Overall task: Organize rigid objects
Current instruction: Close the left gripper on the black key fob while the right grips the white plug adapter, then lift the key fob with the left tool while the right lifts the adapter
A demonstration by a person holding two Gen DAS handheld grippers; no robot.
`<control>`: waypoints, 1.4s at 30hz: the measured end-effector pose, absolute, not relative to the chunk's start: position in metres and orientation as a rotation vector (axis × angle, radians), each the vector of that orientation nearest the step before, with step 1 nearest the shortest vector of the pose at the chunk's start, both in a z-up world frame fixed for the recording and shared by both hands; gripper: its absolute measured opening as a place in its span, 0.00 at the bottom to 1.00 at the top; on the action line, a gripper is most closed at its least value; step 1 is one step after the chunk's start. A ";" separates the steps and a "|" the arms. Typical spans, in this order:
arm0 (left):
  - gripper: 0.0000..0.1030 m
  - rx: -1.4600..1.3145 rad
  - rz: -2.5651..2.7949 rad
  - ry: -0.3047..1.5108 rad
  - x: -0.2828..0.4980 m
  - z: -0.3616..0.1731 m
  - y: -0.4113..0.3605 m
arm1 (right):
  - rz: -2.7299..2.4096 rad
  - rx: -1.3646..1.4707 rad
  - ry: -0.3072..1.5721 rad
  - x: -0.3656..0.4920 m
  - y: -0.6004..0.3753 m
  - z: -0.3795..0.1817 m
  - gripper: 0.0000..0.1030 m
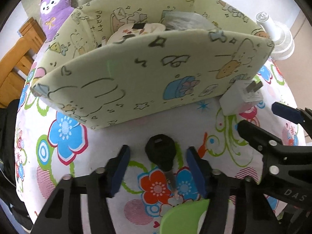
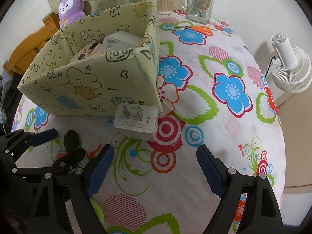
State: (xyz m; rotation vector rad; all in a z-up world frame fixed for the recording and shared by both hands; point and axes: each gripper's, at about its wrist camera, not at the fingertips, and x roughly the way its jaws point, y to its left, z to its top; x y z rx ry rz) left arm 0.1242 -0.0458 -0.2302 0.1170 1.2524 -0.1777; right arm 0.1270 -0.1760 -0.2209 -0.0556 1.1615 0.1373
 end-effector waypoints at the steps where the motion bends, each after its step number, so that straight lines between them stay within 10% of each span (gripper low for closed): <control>1: 0.45 0.121 -0.185 1.250 0.124 -0.229 -0.050 | 0.138 -0.057 1.164 0.128 -0.176 -0.221 0.86; 6: 0.31 0.139 -0.190 1.240 0.124 -0.226 -0.063 | 0.150 -0.074 1.175 0.132 -0.172 -0.224 0.86; 20: 0.31 0.019 -0.119 1.263 0.122 -0.223 -0.028 | 0.199 -0.095 1.190 0.152 -0.155 -0.235 0.86; 32: 0.31 -0.003 -0.103 1.263 0.126 -0.225 -0.018 | 0.173 -0.122 1.182 0.174 -0.149 -0.243 0.45; 42: 0.31 -0.006 -0.109 1.261 0.125 -0.228 -0.006 | 0.159 -0.050 1.192 0.162 -0.165 -0.240 0.44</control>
